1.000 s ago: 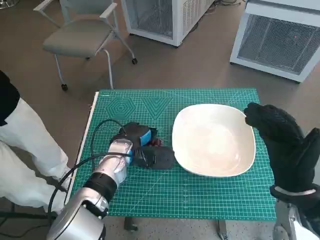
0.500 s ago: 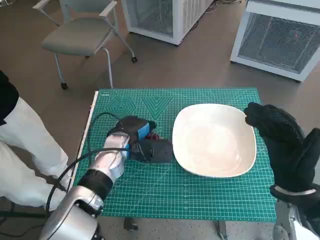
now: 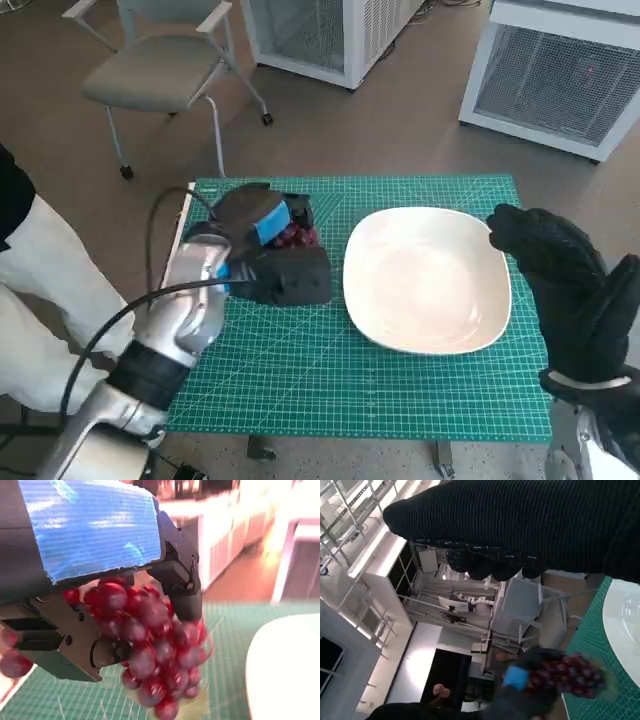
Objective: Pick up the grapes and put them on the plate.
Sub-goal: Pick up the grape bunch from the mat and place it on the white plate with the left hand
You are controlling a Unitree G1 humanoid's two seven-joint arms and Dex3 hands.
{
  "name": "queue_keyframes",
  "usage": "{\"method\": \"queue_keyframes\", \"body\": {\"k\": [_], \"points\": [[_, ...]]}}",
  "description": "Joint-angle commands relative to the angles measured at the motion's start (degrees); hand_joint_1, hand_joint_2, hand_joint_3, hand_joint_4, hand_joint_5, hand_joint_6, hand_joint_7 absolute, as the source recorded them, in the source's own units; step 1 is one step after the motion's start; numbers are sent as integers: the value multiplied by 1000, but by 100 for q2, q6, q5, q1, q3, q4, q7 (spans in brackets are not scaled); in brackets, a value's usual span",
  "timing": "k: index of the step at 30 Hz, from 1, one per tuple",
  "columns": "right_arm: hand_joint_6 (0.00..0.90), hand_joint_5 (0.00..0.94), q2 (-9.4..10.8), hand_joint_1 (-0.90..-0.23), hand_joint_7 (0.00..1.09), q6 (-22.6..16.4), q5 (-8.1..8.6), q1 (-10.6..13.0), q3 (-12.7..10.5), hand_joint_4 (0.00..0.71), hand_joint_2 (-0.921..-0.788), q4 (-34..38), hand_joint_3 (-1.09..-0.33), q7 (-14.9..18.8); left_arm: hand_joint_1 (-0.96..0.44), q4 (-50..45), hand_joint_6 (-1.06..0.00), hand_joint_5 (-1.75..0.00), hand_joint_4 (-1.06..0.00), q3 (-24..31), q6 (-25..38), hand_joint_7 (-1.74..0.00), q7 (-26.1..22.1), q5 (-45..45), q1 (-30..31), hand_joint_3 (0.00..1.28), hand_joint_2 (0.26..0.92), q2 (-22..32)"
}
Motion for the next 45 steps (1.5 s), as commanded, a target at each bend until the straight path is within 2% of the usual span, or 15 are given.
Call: {"method": "queue_keyframes", "body": {"k": [1,5,17,29,38,45], "points": [[191,524,17,-497,895,12,14,32,16,430,-921,74,-565,7,1,-620,-687,-1274,-714,248,137,-972,-121,-56,208,80,899,136],[191,523,21,-497,895,-3,7,32,22,430,-921,85,-565,5,1,-864,-701,-1269,-723,370,176,-948,-113,-59,299,58,906,127],[191,523,10,-497,895,-1,12,43,26,431,-921,64,-565,3,5,-1156,-817,-1421,-622,437,63,-766,-171,-102,434,82,897,63],[190,522,5,-497,895,19,17,99,12,431,-921,11,-566,-11,1,-1116,-718,-1192,-765,395,-8,-964,-306,-113,348,64,886,-51],[189,523,14,-498,897,33,29,150,-4,430,-921,-29,-566,-28,1,-1129,-722,-1211,-758,331,-21,-949,-403,-55,187,55,893,-167],[191,523,30,-498,899,62,29,189,-7,429,-921,-77,-562,-59,2,-1409,-762,-1315,-694,167,174,-866,-701,73,-292,53,903,-515]]}}
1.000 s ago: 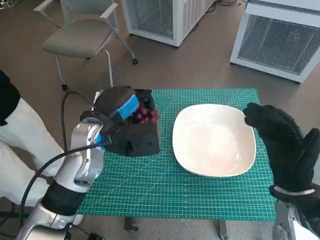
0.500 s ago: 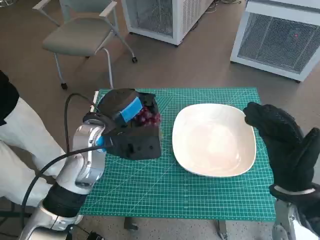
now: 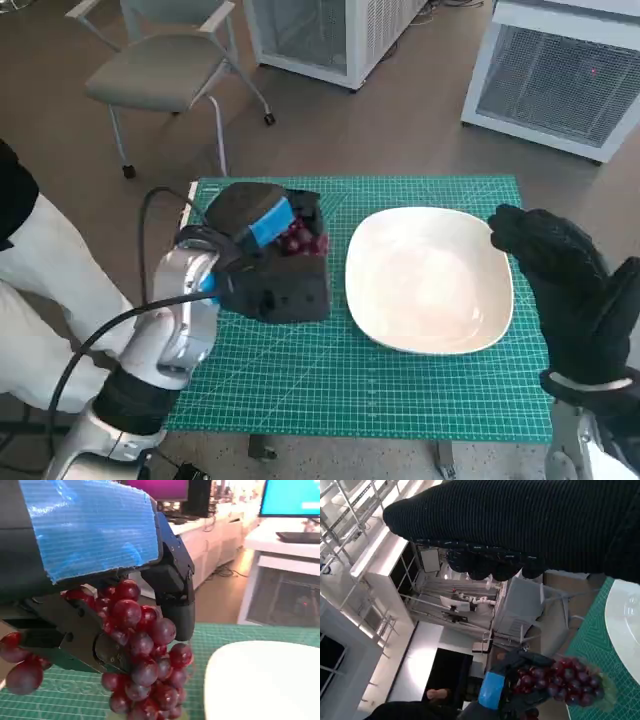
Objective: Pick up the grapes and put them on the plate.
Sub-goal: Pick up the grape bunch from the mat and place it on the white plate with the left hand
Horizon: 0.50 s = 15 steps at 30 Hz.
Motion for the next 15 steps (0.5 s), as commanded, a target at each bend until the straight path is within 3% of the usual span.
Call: {"method": "queue_keyframes", "body": {"k": [1,5,8,15], "points": [[192,523,22,-498,899,107,33,160,-8,429,-921,-18,-561,-54,2,-368,-769,-1330,-684,-133,105,-852,-237,70,-645,55,903,-307],[192,523,25,-499,900,104,29,187,-19,429,-921,-46,-559,-66,3,-417,-789,-1383,-651,-215,79,-809,-380,62,-992,63,905,-509],[192,524,32,-499,900,89,2,214,-29,429,-921,-71,-558,-94,3,-376,-747,-1416,-618,-227,-75,-857,-402,-39,-1212,78,914,-638],[192,521,40,-499,901,77,1,289,-49,425,-921,-142,-558,-145,2,74,-710,-1385,-627,-261,-597,-926,-118,-203,-1614,93,909,-937]]}}
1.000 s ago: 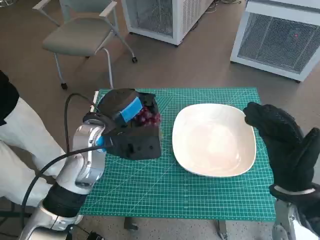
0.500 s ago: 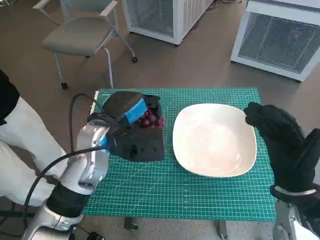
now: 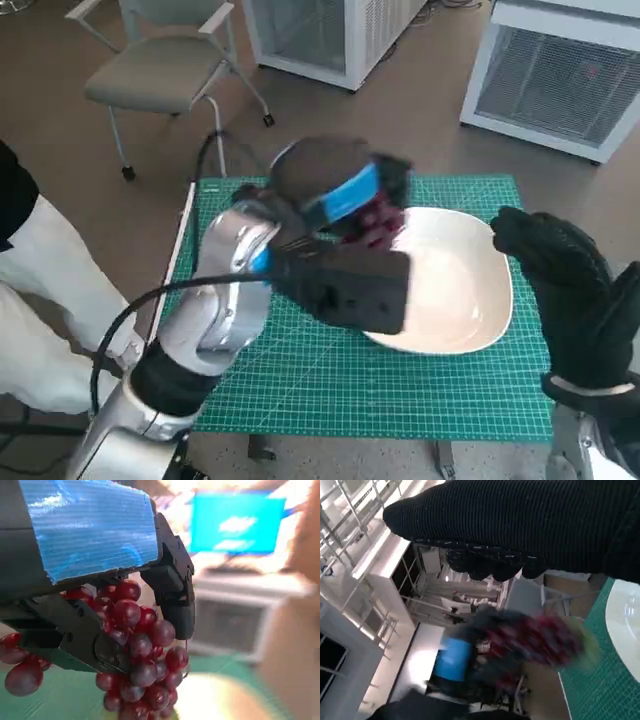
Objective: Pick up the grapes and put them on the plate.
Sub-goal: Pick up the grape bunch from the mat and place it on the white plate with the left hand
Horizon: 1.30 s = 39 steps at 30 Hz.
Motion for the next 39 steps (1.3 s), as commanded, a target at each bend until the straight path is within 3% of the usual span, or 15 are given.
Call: {"method": "queue_keyframes", "body": {"k": [1,3,7,9,11,15,23,29,31,33,36,37,39], "points": [[192,520,26,-499,901,66,6,184,-33,424,-921,-50,-558,-86,3,298,-717,-1406,-612,-55,-299,-911,195,-107,-271,97,910,-182],[191,519,28,-499,901,69,1,213,-37,424,-921,-86,-558,-111,4,423,-714,-1413,-593,-73,-396,-933,272,-124,-341,121,901,-256],[191,517,36,-500,902,79,-23,272,-38,422,-921,-166,-558,-177,3,737,-620,-1384,-579,-133,-568,-1229,433,-108,-457,491,715,-382],[191,515,39,-501,902,80,-36,299,-41,422,-921,-200,-558,-210,2,897,-598,-1389,-573,-171,-646,-1295,506,-92,-501,590,666,-428],[191,514,37,-502,902,79,-48,321,-46,421,-921,-226,-558,-237,3,1034,-603,-1358,-564,-210,-707,-1306,560,-68,-536,545,692,-457],[190,512,32,-502,903,63,-66,352,-54,421,-921,-249,-558,-274,3,1333,-546,-1327,-509,-281,-747,-1320,610,-23,-630,296,857,-526],[189,509,47,-498,904,22,-90,366,-41,422,-921,-223,-558,-318,2,1634,-636,-1167,-530,-373,-621,-1312,544,-26,-701,147,917,-648],[188,508,66,-497,905,16,-111,378,-15,422,-921,-233,-559,-355,2,1773,-683,-1368,-537,-398,-695,-1062,744,-33,-646,116,920,-720],[187,507,74,-497,906,11,-111,378,-8,422,-921,-231,-560,-359,2,1847,-635,-1391,-523,-379,-742,-1106,842,-68,-617,141,920,-761],[187,507,81,-496,906,9,-108,375,-5,422,-921,-226,-560,-362,78,1935,-549,-1415,-497,-358,-743,-1041,873,-127,-603,217,905,-814],[186,507,84,-495,907,0,-101,370,-6,423,-921,-212,-560,-358,231,2040,-473,-1437,-462,-353,-659,-574,779,-200,-611,332,858,-876],[186,507,84,-495,907,-3,-95,368,-6,423,-921,-207,-560,-355,212,2055,-442,-1306,-417,-359,-616,-422,727,-209,-613,322,840,-885],[187,506,85,-495,908,-5,-82,364,-7,423,-921,-199,-559,-347,79,2059,-375,-820,-297,-373,-528,-221,631,-211,-610,226,810,-893]]}}
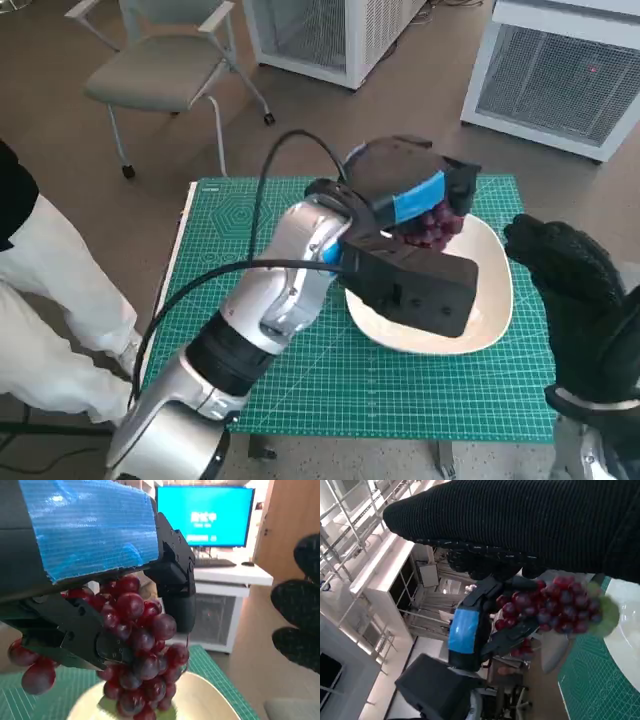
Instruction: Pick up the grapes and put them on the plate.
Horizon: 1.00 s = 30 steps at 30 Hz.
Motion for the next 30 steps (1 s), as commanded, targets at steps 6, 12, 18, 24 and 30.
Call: {"method": "queue_keyframes", "body": {"k": [6,12,18,24,30], "points": [[188,505,40,-495,907,6,-28,95,-5,425,-921,86,-557,-36,-146,38,-297,-96,-168,15,261,-26,-249,-78,-95,63,796,-87],[188,503,51,-493,906,-28,-41,93,10,426,-921,106,-557,-32,-183,-47,-288,-24,-173,26,247,-6,-139,-42,-9,37,801,-52],[187,503,46,-493,908,-53,-23,80,17,425,-921,147,-558,-9,-218,-49,-286,-11,-180,-43,213,-2,160,167,53,27,809,28],[186,502,38,-493,909,-43,-22,84,31,426,-921,115,-558,-15,-298,-95,-292,-7,-189,42,54,-4,480,173,218,29,846,213],[187,502,10,-494,909,-20,18,75,14,427,-921,111,-557,7,-368,-514,-299,-4,-192,385,-214,-6,656,-81,670,31,888,627]]}}
